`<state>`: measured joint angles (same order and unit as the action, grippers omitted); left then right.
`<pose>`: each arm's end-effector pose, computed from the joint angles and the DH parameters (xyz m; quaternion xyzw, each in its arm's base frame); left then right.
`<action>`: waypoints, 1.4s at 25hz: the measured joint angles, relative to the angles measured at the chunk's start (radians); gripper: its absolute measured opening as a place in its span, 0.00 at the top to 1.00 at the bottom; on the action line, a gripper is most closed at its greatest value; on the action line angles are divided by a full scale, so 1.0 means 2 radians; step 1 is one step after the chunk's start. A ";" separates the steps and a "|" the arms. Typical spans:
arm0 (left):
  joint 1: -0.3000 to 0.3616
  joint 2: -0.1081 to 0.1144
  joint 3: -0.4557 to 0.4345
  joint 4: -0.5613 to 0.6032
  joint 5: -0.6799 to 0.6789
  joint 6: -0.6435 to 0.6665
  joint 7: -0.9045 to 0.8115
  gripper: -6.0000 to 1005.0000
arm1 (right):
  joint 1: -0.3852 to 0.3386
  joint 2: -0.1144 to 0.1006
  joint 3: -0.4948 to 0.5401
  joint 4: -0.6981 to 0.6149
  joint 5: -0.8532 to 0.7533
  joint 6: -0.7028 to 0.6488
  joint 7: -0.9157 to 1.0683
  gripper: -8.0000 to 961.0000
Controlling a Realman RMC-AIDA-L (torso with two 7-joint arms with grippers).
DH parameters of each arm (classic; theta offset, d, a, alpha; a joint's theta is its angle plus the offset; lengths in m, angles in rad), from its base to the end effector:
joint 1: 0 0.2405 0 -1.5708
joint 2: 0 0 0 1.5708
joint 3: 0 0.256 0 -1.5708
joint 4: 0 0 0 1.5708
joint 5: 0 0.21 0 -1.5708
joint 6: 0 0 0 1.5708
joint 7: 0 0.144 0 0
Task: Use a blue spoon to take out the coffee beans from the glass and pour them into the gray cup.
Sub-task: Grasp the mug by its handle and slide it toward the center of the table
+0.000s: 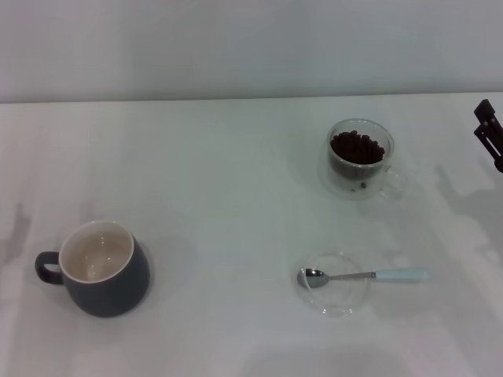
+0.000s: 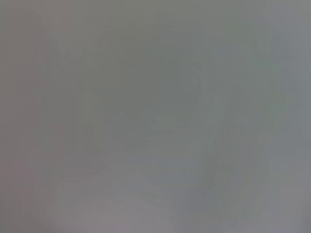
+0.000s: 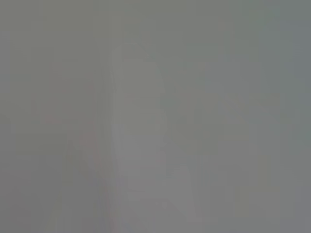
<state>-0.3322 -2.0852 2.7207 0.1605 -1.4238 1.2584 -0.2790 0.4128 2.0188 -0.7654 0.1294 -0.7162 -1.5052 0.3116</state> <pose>-0.3663 0.2834 -0.0072 -0.6011 -0.3386 -0.3388 0.6398 0.3500 0.2874 0.0218 -0.6733 0.2158 0.3648 0.6059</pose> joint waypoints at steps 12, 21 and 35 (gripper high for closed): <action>0.001 -0.001 0.003 0.002 0.001 0.014 0.029 0.14 | 0.000 0.000 0.000 0.002 0.001 0.002 0.003 0.12; 0.004 0.000 0.003 0.002 0.001 0.015 0.035 0.14 | 0.001 0.001 0.000 0.004 -0.002 -0.001 0.003 0.12; 0.008 0.001 0.003 -0.001 0.001 0.015 0.032 0.14 | 0.005 0.001 0.000 0.010 -0.002 -0.002 0.002 0.12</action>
<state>-0.3160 -2.0832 2.7258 0.1578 -1.4219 1.2892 -0.2147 0.4225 2.0217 -0.7654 0.1501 -0.7195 -1.5093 0.3164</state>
